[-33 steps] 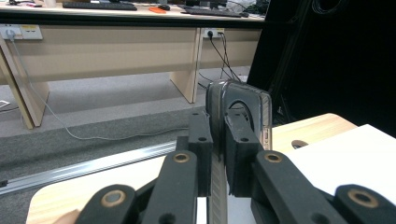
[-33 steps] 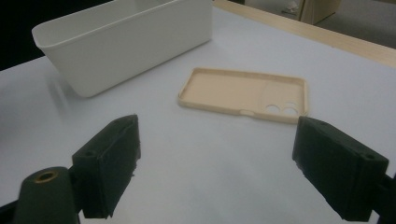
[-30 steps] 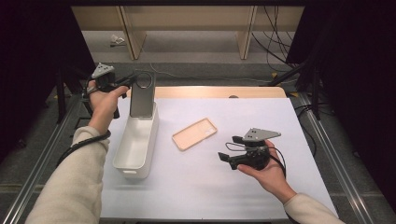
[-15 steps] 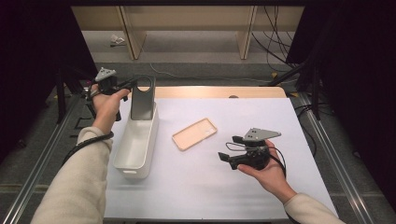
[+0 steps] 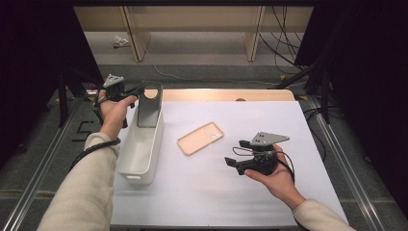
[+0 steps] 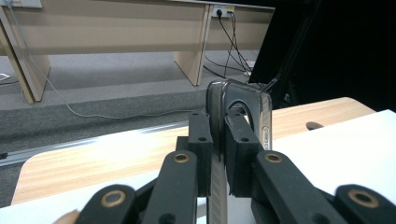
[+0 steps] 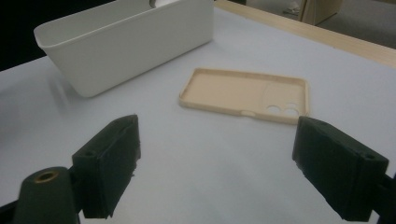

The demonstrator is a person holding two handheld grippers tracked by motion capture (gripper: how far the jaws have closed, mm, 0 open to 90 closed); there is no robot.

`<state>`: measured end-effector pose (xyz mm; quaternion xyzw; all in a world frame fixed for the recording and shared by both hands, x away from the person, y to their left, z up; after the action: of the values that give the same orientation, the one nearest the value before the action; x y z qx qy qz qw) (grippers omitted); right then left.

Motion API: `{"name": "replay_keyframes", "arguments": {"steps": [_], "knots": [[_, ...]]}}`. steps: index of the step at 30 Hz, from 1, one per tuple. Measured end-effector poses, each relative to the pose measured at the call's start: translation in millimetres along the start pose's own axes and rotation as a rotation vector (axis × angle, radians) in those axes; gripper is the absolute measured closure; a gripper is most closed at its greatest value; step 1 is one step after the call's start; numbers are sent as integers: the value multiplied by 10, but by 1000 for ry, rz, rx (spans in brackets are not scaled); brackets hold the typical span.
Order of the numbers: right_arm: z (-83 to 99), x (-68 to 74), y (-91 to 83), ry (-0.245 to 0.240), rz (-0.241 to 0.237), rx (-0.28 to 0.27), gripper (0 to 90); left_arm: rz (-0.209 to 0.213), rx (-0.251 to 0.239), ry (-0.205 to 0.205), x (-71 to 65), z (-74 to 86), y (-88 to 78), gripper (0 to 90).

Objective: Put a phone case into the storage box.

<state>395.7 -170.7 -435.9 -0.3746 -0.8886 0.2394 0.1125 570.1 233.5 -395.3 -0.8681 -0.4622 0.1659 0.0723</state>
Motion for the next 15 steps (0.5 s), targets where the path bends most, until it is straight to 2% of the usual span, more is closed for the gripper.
{"name": "replay_keyframes", "arguments": {"steps": [15], "knots": [[2, 7, 5, 0, -2, 2, 160, -16, 38, -20, 84, 157, 20, 819]]}}
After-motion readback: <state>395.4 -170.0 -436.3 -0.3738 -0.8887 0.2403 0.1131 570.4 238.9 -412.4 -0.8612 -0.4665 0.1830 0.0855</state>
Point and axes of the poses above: each handheld gripper's, and its own axes: y roughly forward along the jaws, z roughly out of its underside, x roughly to its left, the point moved 4 cm from there along y, roughly forward along the jaws, and after that the axes turned 9 degrees about z, right-handed, at the moved point
